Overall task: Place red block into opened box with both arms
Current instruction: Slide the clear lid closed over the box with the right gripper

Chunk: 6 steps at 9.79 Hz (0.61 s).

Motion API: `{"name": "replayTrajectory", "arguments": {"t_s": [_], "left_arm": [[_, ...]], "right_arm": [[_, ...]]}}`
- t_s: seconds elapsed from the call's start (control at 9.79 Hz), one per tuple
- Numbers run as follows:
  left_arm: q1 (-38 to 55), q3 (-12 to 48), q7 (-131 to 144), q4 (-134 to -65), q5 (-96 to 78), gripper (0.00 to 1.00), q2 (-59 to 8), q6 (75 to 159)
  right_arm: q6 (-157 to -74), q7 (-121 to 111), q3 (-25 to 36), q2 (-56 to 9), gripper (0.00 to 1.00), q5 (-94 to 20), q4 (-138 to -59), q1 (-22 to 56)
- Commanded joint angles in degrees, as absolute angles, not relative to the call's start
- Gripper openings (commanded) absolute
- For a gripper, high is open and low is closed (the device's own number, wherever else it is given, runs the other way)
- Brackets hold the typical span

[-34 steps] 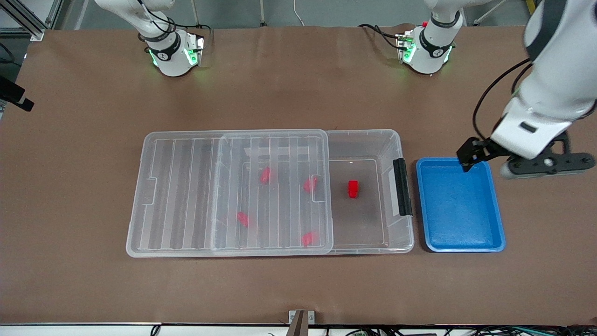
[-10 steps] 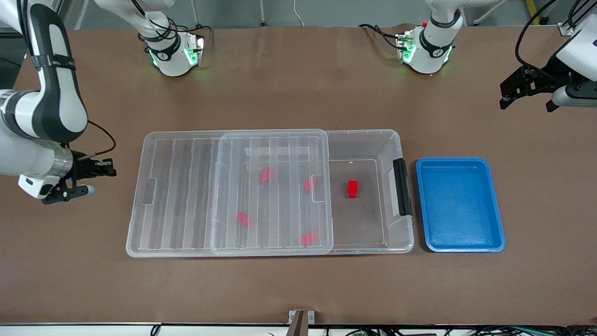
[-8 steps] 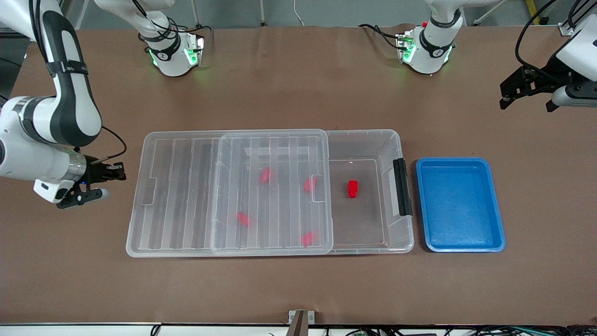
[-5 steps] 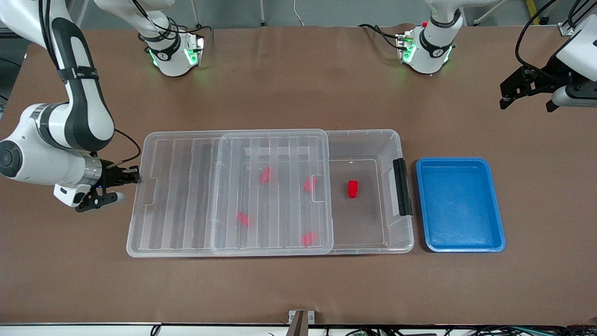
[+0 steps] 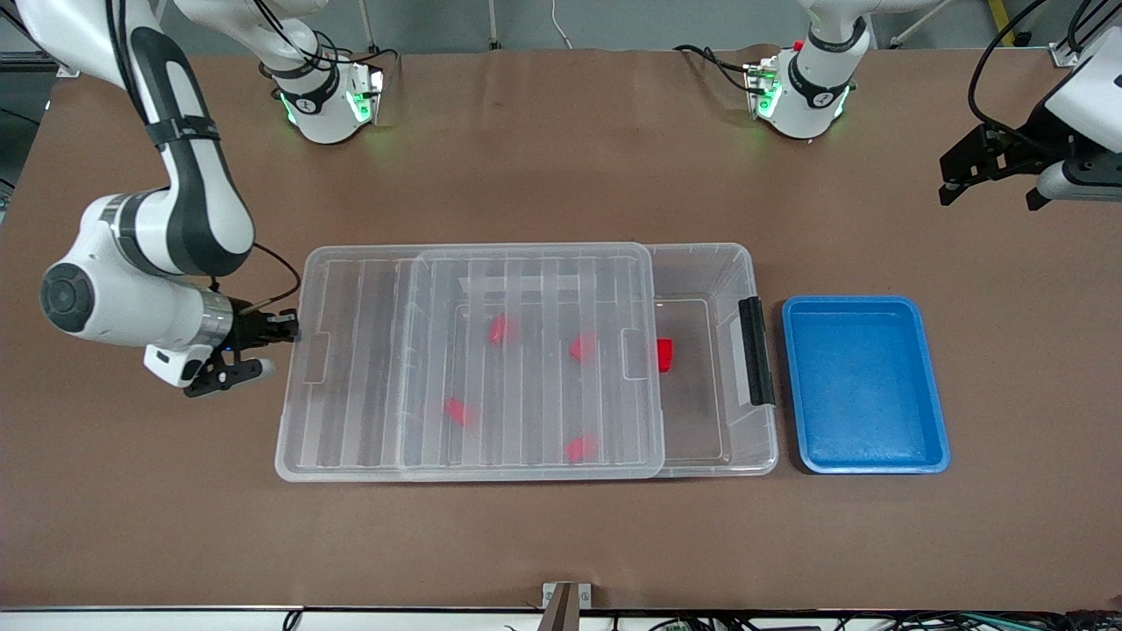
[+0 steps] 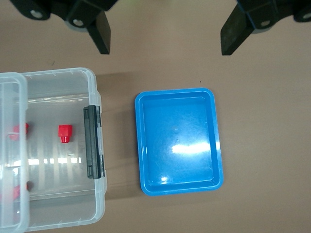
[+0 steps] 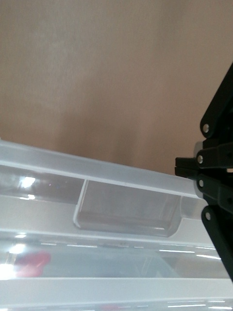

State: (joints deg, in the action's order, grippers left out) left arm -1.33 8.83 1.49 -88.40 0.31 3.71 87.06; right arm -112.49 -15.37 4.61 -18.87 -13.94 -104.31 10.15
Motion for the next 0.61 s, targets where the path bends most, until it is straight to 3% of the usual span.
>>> {"name": "replayTrajectory", "arguments": {"t_s": [0.0,0.51], "left_arm": [[-1.3,9.1,2.1,-90.1,0.4,1.00,3.3,87.6],[-1.2,9.1,2.1,-90.1,0.4,1.00,3.3,87.6]], "right_arm": [[-112.8,-12.8,4.7,-20.6,0.00,-17.9,-102.7,13.1],[-114.7,-8.6,4.8,-22.8,0.00,-19.2,-100.5,18.8]]}}
